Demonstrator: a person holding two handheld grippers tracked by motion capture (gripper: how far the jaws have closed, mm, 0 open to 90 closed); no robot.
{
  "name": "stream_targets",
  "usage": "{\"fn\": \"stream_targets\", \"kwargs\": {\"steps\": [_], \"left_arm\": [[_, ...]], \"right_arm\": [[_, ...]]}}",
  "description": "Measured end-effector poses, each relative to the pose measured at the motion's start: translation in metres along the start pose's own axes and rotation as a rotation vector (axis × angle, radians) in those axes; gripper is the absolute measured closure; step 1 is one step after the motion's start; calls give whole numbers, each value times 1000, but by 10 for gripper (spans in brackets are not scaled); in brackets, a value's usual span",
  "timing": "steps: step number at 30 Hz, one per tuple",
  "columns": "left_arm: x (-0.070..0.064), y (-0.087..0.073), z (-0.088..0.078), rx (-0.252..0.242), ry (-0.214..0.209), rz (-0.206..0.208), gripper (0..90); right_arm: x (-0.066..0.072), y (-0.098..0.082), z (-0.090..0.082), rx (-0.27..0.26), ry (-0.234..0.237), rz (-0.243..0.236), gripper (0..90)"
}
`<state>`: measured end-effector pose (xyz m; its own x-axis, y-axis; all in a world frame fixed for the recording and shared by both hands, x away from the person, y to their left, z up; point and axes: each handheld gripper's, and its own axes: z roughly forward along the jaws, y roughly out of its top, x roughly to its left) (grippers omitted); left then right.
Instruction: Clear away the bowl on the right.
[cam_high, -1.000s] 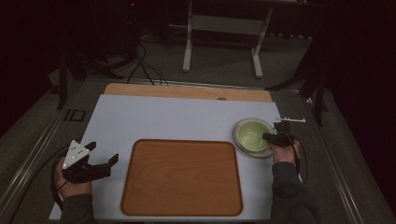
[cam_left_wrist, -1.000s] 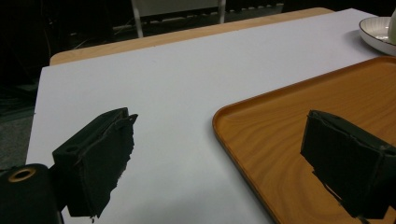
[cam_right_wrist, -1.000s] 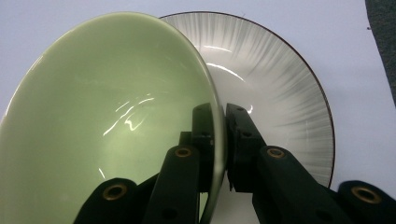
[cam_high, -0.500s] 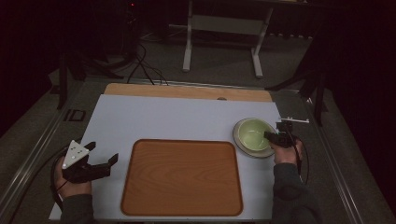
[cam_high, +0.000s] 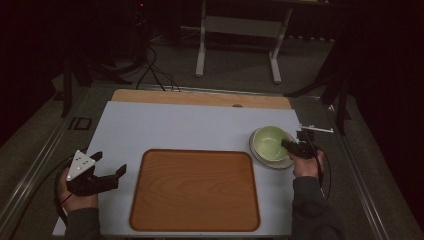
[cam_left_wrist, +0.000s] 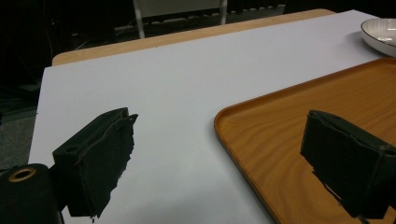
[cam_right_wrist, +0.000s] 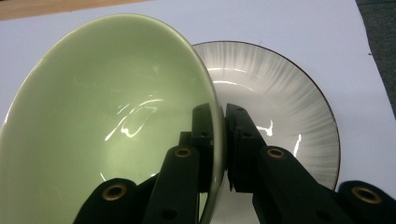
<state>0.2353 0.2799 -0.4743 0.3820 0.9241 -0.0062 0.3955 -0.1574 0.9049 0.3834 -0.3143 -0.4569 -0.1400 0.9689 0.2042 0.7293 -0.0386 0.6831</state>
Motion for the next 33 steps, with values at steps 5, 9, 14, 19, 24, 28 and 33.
{"fn": "stream_targets", "kwargs": {"steps": [5, 9, 14, 19, 24, 28, 33], "left_arm": [[0, 0, 0, 1, 1, 1, 94], [0, 0, 0, 0, 2, 1, 94], [0, 0, 0, 0, 2, -1, 94], [0, 0, -1, -2, 3, -2, 94], [0, 0, -1, -3, 1, -1, 95], [1, 0, 0, 1, 1, 1, 95], [1, 1, -1, 0, 1, 0, 95]], "right_arm": [[4, -1, -6, -17, 14, -11, 832], [7, -2, -11, -27, 28, -16, 832], [12, -3, -15, -38, 43, -34, 832], [18, -6, -20, -53, 67, -43, 832], [22, -7, -24, -73, 83, -38, 832], [24, -8, -26, -77, 90, -46, 832], [28, -9, -26, -85, 93, -55, 832]]}}
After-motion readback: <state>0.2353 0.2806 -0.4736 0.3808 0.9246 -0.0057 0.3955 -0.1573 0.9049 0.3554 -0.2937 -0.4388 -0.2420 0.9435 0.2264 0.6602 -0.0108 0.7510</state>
